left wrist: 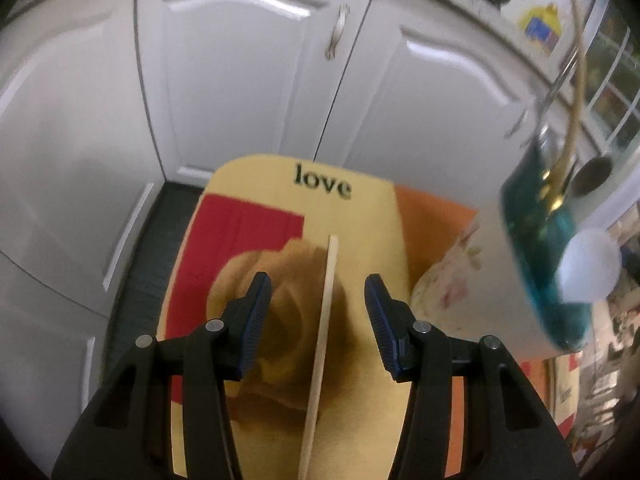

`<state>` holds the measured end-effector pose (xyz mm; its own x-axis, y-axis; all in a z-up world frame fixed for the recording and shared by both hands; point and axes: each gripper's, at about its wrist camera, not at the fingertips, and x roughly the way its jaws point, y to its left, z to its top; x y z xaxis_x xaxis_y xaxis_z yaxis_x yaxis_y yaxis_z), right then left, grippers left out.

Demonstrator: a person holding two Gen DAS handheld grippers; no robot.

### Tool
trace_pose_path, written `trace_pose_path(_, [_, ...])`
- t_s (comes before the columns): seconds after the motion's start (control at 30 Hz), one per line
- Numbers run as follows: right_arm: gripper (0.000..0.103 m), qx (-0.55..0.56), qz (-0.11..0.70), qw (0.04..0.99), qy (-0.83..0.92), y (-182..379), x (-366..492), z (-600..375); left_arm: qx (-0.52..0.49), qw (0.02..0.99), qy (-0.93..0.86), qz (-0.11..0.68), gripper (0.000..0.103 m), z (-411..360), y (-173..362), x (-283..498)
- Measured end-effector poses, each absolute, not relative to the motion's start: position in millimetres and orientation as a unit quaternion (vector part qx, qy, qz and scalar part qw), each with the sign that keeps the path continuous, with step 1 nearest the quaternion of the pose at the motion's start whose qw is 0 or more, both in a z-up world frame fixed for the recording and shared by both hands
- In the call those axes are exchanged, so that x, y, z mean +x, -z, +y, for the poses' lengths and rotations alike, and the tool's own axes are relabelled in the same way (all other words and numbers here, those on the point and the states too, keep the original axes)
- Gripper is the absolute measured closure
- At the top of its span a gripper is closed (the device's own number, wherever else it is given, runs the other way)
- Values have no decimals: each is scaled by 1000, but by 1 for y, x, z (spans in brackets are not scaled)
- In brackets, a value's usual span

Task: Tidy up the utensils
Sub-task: 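Grasp another pale chopstick with the right tool while the left grasps one too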

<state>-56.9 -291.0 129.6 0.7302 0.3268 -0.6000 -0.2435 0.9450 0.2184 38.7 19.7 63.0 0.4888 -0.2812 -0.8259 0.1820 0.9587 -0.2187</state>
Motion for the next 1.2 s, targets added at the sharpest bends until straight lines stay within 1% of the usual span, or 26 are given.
trace_pose_path(0.23, [77, 89, 418, 900, -82, -73, -70, -355, -15, 850, 135, 508, 55, 5, -44, 51])
trace_pose_path(0.3, [77, 104, 443, 886, -84, -55, -67, -362, 0, 846, 135, 516, 55, -2, -38, 56])
trace_pose_path(0.37, [78, 97, 458, 879, -92, -44, -63, -355, 11, 841, 134, 524, 55, -7, -32, 60])
trace_pose_path(0.6, [80, 47, 492, 865, -90, -20, -33, -327, 49, 838, 137, 527, 55, -17, -27, 69])
trace_pose_path(0.73, [80, 32, 510, 856, -72, -10, -25, -326, 66, 836, 141, 525, 55, -22, -26, 73])
trace_pose_path(0.93, [80, 31, 516, 853, -71, -8, -20, -328, 83, 835, 153, 522, 55, -26, -24, 75])
trace_pose_path(0.97, [82, 31, 517, 853, -71, -8, -16, -327, 85, 835, 154, 522, 59, -28, -25, 76])
trace_pose_path(1.0, [88, 29, 517, 853, -73, -9, -15, -327, 87, 835, 157, 520, 63, -29, -26, 75])
trace_pose_path(1.03, [93, 27, 517, 852, -75, -9, -13, -327, 87, 836, 159, 519, 75, -29, -27, 76])
trace_pose_path(1.07, [97, 25, 518, 851, -81, -9, -14, -324, 86, 835, 159, 519, 90, -30, -28, 75])
trace_pose_path(1.1, [97, 25, 517, 851, -85, -9, -14, -323, 82, 835, 160, 521, 96, -31, -29, 77])
trace_pose_path(1.13, [97, 24, 516, 852, -87, -10, -14, -323, 75, 833, 162, 524, 98, -30, -29, 78])
trace_pose_path(1.2, [97, 33, 513, 853, -95, -13, -19, -322, 57, 834, 159, 525, 98, -24, -31, 77])
